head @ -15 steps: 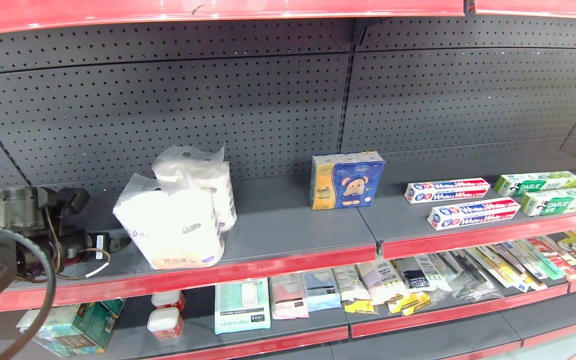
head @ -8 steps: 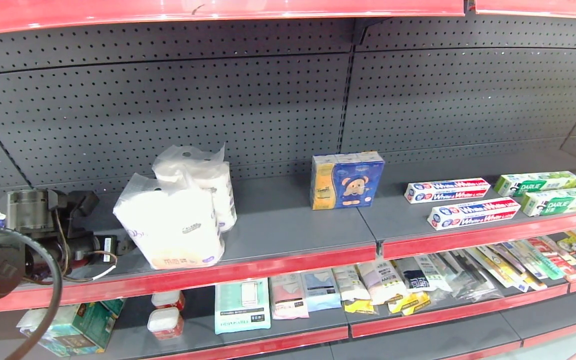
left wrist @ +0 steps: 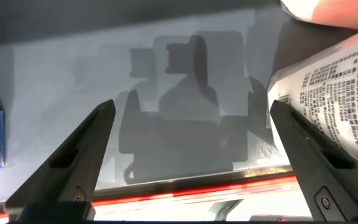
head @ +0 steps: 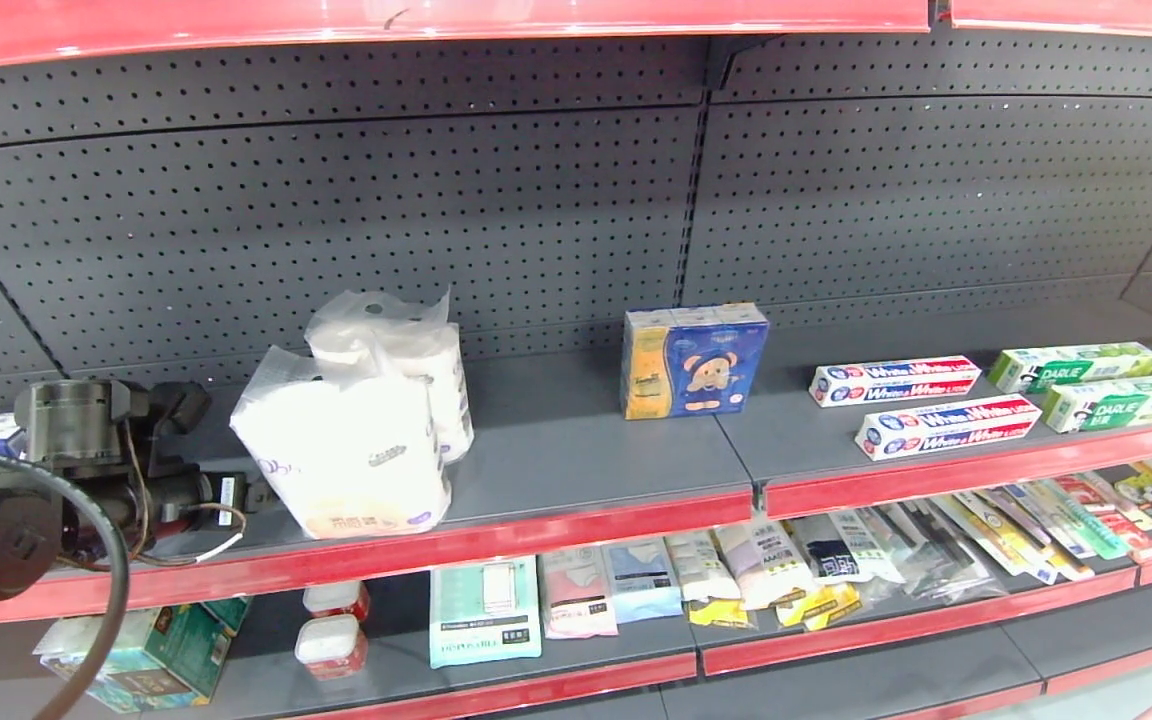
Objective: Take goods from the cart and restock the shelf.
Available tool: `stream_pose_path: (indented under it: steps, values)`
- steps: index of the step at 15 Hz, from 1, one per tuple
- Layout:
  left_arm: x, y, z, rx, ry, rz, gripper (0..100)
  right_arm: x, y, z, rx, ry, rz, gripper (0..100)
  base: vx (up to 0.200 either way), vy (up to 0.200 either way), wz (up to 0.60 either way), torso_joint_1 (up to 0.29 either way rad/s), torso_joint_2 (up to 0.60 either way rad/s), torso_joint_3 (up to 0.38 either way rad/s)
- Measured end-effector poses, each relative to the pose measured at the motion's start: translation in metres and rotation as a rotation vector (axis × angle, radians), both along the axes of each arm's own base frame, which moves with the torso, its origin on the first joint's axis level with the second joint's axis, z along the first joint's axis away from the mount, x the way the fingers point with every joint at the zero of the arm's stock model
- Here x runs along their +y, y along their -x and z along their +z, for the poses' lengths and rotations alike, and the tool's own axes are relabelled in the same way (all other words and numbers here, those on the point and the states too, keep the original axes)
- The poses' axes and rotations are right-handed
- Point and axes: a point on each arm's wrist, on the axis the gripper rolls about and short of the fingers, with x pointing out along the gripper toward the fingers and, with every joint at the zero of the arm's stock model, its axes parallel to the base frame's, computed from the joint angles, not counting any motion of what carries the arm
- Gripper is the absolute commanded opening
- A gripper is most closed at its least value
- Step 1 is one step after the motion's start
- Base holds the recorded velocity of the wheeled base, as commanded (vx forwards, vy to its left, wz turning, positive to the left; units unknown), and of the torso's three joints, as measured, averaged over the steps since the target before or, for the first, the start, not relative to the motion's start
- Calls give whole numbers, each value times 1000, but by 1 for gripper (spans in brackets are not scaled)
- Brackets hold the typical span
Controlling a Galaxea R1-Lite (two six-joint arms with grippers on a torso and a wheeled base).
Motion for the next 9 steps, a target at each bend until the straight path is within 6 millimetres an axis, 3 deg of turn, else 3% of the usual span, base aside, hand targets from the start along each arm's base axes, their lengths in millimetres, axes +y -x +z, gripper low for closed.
stream_pose_path:
  steps: [9]
  values:
    - [-8, 1, 1, 0, 1, -28, 100, 0, 0, 0, 0, 0, 1, 100, 0, 0, 0, 0, 0, 0]
